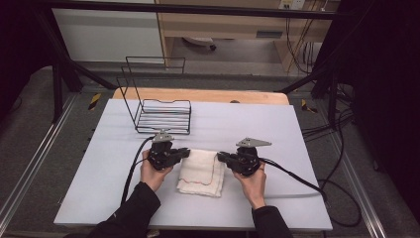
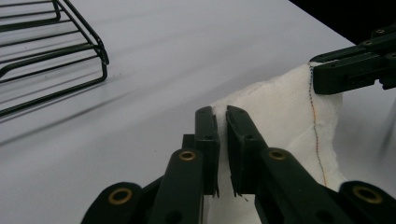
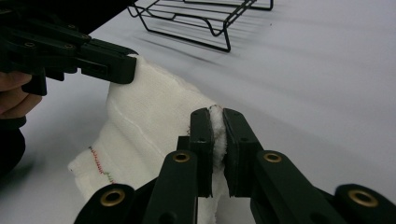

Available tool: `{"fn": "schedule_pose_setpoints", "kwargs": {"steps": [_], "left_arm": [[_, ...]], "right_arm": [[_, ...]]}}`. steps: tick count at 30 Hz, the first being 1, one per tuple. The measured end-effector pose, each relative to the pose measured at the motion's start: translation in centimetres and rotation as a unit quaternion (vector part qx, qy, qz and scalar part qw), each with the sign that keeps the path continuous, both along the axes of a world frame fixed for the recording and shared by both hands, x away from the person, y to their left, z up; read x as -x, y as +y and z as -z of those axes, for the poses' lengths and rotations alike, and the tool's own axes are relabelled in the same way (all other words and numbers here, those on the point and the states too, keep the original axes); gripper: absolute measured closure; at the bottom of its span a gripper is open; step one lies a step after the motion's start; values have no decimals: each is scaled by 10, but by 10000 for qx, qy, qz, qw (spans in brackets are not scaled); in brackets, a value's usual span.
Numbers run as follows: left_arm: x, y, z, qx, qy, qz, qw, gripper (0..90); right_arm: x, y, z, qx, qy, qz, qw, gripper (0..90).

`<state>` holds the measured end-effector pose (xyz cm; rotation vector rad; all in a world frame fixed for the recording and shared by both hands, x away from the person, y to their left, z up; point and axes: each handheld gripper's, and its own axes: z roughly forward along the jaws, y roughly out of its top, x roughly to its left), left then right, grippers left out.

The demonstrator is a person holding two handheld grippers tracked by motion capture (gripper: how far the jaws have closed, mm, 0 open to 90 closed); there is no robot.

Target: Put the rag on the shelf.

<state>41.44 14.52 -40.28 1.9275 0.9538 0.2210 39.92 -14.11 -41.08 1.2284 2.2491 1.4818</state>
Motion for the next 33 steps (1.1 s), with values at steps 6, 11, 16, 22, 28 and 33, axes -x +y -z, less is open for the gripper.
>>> {"fn": "schedule_pose_setpoints", "kwargs": {"steps": [6, 11, 16, 22, 28, 33], "left_arm": [[6, 0, -10, 65, -152, 36, 9999, 829], [11, 0, -18, 123, -265, 71, 9995, 829], [15, 1, -25, 217, -388, 108, 9990, 828], [20, 2, -33, 326, -531, 106, 9980, 828], [25, 3, -42, 422, -662, 129, 9968, 828], [29, 5, -49, 495, -798, 110, 9955, 829]], "right_arm": [[4, -2, -8, -11, -138, -33, 9999, 833], [8, -4, -19, -39, -328, -39, 9994, 833], [11, -6, -26, -74, -441, -19, 9990, 832], [17, -7, -38, -67, -701, -13, 9975, 833], [22, -8, -48, -62, -909, 6, 9958, 833], [27, -6, -56, -55, -1093, 0, 9940, 833]]}}
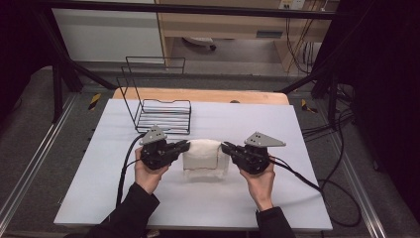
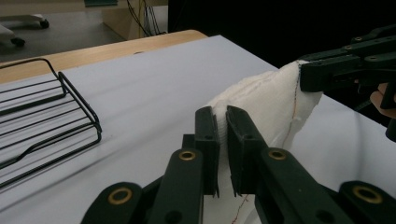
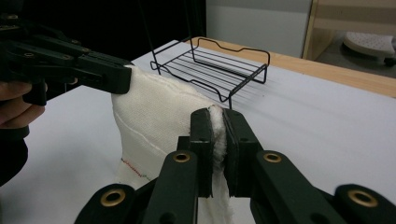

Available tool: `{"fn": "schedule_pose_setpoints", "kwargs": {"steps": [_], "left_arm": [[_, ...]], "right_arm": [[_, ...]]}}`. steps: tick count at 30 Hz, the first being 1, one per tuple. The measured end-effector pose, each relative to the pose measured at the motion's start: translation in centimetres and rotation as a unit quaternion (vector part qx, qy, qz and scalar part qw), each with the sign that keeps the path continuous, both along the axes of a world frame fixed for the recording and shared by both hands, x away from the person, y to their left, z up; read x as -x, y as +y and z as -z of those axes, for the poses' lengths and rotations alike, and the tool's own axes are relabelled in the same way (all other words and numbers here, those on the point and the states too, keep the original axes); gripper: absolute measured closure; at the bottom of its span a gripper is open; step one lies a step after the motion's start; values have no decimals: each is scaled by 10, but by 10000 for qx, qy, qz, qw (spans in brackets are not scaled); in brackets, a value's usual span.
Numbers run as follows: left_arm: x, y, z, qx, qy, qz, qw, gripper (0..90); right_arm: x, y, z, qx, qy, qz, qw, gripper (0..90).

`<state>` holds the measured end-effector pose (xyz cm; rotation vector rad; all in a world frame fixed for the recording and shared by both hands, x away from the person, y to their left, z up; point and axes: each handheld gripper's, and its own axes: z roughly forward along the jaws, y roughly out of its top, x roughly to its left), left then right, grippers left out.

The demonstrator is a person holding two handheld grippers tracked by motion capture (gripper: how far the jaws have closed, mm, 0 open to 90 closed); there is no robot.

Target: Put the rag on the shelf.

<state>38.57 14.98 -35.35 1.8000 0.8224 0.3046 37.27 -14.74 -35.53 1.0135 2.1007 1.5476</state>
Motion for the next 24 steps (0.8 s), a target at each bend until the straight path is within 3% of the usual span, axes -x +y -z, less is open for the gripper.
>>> {"fn": "schedule_pose_setpoints", "kwargs": {"steps": [21, 24], "left_arm": [[11, 14, -31, 366, -522, -168, 9978, 827], [11, 18, -36, 411, -603, -204, 9971, 827]], "right_arm": [[10, 12, -33, -138, -609, 48, 9980, 835], [8, 16, -39, -243, -692, 66, 9973, 836]]}}
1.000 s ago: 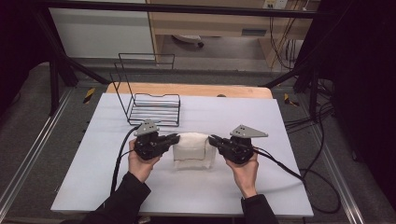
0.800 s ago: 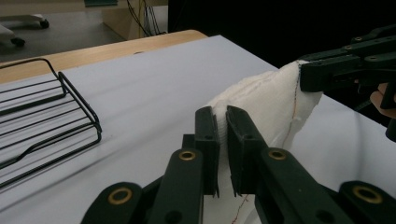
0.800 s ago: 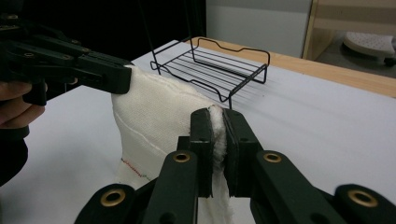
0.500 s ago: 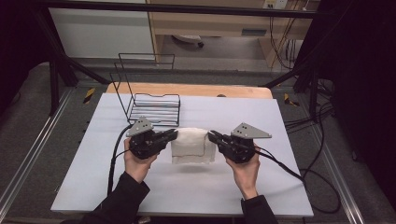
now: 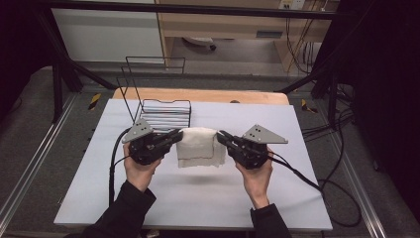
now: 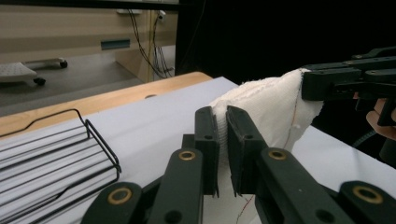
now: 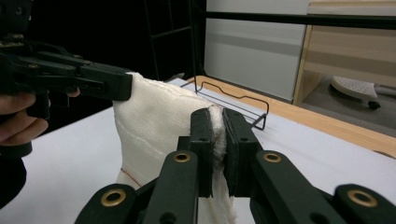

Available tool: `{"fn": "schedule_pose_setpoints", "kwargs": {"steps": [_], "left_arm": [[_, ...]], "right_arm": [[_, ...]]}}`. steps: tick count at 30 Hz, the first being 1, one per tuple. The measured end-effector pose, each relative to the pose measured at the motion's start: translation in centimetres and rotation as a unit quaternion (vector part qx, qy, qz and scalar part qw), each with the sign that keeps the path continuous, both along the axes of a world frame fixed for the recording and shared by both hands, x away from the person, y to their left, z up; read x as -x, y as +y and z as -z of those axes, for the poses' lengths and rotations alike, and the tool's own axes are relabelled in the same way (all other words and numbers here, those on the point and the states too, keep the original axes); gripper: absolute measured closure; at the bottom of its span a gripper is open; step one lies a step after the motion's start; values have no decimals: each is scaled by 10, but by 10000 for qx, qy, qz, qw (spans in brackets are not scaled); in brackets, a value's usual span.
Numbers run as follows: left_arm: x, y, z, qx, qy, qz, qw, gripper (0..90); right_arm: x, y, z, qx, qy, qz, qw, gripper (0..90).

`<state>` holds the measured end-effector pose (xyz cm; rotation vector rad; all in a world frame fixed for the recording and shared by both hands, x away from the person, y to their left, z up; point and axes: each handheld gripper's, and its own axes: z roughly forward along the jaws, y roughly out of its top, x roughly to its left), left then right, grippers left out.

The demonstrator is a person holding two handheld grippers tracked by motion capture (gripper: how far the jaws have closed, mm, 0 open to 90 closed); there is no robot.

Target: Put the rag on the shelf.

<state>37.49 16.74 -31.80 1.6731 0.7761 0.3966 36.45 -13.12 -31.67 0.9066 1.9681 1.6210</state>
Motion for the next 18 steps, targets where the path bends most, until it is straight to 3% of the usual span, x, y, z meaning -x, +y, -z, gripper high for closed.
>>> {"fn": "schedule_pose_setpoints", "kwargs": {"steps": [18], "left_arm": [[-4, 26, -27, 200, -381, -305, 9986, 827]], "right_arm": [[-10, 27, -24, -151, -330, -46, 9993, 837]]}}
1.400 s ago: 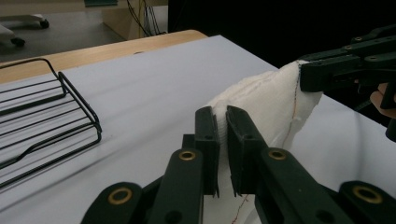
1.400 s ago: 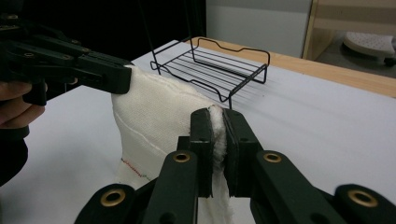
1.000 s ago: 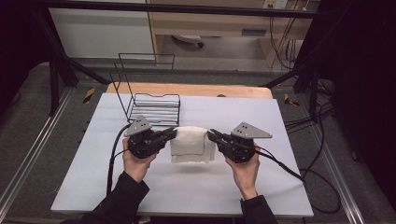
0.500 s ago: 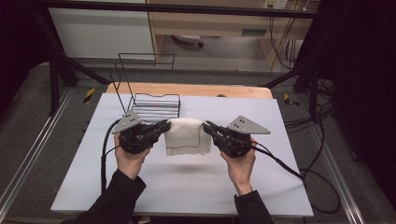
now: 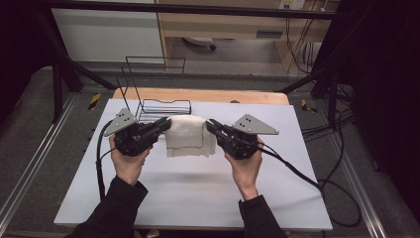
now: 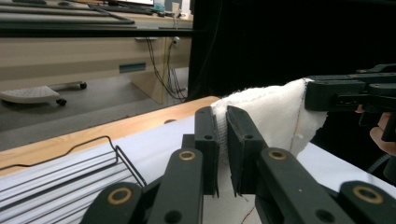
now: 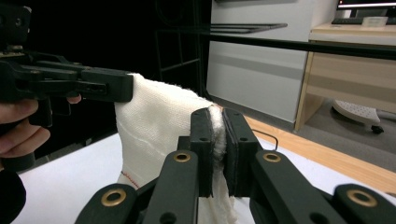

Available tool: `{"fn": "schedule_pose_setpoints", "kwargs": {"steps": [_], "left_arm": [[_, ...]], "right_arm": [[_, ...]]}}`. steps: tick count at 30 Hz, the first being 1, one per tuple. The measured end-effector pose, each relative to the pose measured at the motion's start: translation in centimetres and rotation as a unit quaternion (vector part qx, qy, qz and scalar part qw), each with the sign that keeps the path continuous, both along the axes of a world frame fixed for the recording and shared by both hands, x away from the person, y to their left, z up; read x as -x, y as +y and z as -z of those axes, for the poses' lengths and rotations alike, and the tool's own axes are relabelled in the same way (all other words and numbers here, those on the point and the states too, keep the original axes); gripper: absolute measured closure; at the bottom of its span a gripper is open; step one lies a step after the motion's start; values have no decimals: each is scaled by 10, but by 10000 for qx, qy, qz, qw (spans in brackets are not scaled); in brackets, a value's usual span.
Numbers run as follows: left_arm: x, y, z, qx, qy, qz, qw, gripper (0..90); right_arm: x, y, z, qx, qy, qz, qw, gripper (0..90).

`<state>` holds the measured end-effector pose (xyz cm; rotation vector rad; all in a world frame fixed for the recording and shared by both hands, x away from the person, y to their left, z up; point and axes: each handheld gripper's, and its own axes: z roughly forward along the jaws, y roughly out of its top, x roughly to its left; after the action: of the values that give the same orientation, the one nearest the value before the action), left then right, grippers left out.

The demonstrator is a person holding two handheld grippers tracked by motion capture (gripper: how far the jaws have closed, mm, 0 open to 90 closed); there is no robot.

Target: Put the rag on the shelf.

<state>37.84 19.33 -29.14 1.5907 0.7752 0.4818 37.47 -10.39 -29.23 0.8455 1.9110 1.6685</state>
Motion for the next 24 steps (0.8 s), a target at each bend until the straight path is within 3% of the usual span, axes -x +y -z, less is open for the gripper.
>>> {"fn": "schedule_pose_setpoints", "kwargs": {"steps": [24], "left_arm": [[-15, 36, -29, 277, -363, -497, 9977, 827]], "right_arm": [[-26, 43, -31, -168, -291, -107, 9994, 838]]}}
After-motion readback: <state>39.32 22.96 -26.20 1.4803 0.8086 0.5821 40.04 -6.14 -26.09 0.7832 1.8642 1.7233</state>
